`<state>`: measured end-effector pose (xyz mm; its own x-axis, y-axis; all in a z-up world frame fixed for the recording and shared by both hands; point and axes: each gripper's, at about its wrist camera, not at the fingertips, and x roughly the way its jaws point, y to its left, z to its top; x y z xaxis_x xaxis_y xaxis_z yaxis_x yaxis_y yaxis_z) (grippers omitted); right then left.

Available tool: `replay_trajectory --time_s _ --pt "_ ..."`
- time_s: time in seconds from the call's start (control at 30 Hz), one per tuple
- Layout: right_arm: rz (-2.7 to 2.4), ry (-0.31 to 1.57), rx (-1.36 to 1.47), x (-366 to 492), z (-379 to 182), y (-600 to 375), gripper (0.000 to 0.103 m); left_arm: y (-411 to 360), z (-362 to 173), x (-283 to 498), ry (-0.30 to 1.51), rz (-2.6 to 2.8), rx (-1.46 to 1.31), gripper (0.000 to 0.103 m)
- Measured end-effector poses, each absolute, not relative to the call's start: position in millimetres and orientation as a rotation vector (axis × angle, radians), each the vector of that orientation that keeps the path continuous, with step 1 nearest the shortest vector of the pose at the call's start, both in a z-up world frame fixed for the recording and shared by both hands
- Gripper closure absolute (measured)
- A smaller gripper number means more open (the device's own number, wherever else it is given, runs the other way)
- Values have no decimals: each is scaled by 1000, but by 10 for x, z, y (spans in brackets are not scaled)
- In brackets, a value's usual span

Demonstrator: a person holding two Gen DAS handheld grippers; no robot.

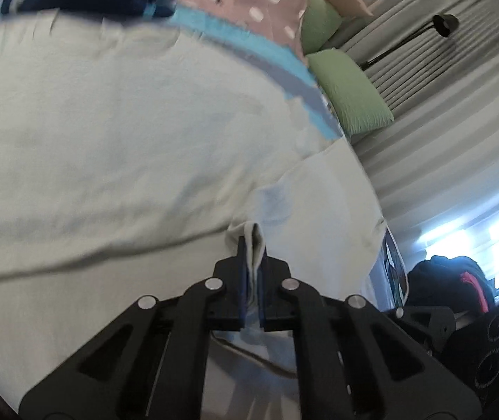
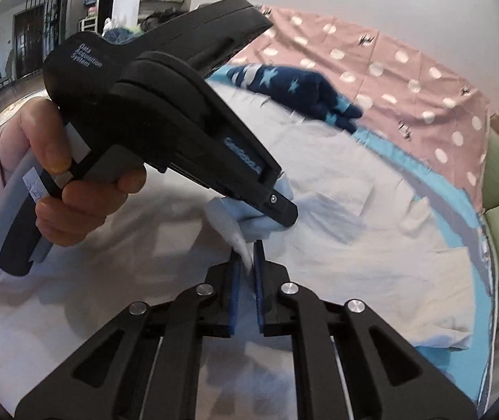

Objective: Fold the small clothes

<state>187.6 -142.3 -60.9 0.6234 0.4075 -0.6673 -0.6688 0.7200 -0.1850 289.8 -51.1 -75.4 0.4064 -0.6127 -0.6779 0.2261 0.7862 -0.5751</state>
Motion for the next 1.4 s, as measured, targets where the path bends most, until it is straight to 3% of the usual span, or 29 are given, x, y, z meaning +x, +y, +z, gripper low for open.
replay_trajectory --time_s 0.2,0.37,0.8,1.27,1.4 --pt "573 527 -342 1967 -205 -1416 94 -615 171 2988 855 -593 -267 99" --pt "631 520 -239 2258 68 -1216 94 -372 529 3054 785 -514 -169 98" --pt "868 658 -255 2662 -99 103 94 969 197 3105 879 -226 -160 98" --pt "969 765 -245 2701 -417 806 94 1687 -219 2959 933 -101 -191 98" --pt "965 796 -237 2722 -492 878 94 1826 -437 2963 953 -49 -202 94"
